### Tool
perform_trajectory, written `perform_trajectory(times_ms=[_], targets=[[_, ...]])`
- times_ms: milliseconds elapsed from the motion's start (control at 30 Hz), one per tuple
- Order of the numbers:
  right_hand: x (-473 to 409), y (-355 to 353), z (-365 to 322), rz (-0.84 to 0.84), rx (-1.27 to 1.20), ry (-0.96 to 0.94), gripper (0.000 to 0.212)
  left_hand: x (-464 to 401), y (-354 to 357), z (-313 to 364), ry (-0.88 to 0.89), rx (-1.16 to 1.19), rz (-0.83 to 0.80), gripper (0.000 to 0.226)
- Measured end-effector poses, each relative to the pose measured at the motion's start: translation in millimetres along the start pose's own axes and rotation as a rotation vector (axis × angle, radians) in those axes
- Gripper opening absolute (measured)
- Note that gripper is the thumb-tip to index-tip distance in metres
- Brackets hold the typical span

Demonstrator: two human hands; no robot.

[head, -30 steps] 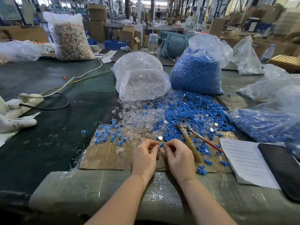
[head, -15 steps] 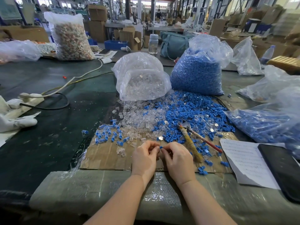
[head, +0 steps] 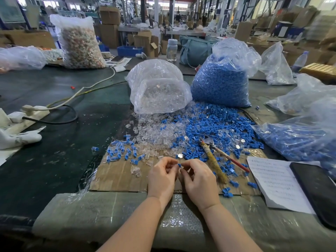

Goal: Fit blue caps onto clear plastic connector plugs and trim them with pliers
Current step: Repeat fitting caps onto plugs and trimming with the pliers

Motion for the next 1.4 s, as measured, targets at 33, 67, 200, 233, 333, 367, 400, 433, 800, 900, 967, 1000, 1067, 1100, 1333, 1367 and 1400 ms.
perform_trajectory(times_ms=[33,67,200,233,333,367,400,433,800,900,967,1000,1067,1100,1333,1367,1400], targets=[[0.1,-0.3,0.3,0.005,-0.012,-0.004,0.009,-0.3,-0.1,-0.4,-0.006,0.013,-0.008,0.025],[0.1,-0.8,0.5,0.004,-0.024,-0.008,0.013,-0.4,-0.1,-0.7,-0.011,0.028,-0.015,0.024],[0.1,-4.3,-1.6,-0.028,-0.086,-0.052,0.026,-0.6,-0.1,-0.8,-0.025,0.085,-0.022,0.025],[-0.1,-4.8,-2.1,-0.024,-0.097,-0.061,0.026,-0.4,0.0,-0.9,-0.031,0.115,-0.024,0.025],[-0.3,-5.6,-2.4,-0.013,-0.112,-0.059,0.025,0.0,0.3,-1.7,-0.043,0.149,-0.021,0.026],[-0.3,-5.6,-2.2,-0.014,-0.116,-0.054,0.024,0.2,0.4,-2.0,-0.042,0.153,-0.020,0.026],[-0.2,-5.5,-1.9,-0.015,-0.118,-0.053,0.023,0.4,0.5,-2.0,-0.041,0.159,-0.020,0.026],[0.0,-5.1,-1.5,-0.012,-0.116,-0.053,0.022,0.4,0.7,-2.1,-0.040,0.164,-0.019,0.025],[-0.1,-3.3,0.6,0.029,-0.089,-0.059,0.016,0.9,0.4,-1.0,-0.038,0.138,-0.016,0.021],[-0.2,-4.0,-0.4,0.033,-0.094,-0.052,0.021,1.3,0.1,-0.4,-0.033,0.135,-0.018,0.021],[0.0,-4.4,-0.9,0.034,-0.094,-0.053,0.022,1.4,0.1,-0.5,-0.033,0.141,-0.017,0.021],[0.1,-4.5,-1.0,0.036,-0.092,-0.055,0.022,1.5,0.1,-0.8,-0.033,0.143,-0.017,0.021],[0.2,-4.6,-0.6,0.043,-0.084,-0.055,0.021,1.2,0.2,-1.3,-0.029,0.137,-0.017,0.022],[-0.2,-4.3,-0.1,0.045,-0.079,-0.055,0.019,1.0,0.2,-1.6,-0.026,0.132,-0.018,0.022],[-0.6,-2.8,2.5,0.038,-0.063,-0.076,0.026,-0.5,0.9,-3.1,-0.034,0.152,-0.011,0.022],[-0.4,-2.9,2.4,0.037,-0.063,-0.082,0.025,-0.4,0.7,-3.4,-0.033,0.147,-0.012,0.022],[-0.4,-3.0,2.1,0.037,-0.065,-0.088,0.025,-0.2,0.5,-3.7,-0.032,0.143,-0.014,0.022]])
Point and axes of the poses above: each hand's wrist, its own x-axis away from the middle knuckle, its own y-axis out of the palm, z = x × y, the point moved 1 cm from there along -x, towards the middle knuckle, and after that the axes turned 8 degrees about -z, right-handed, at the moved point
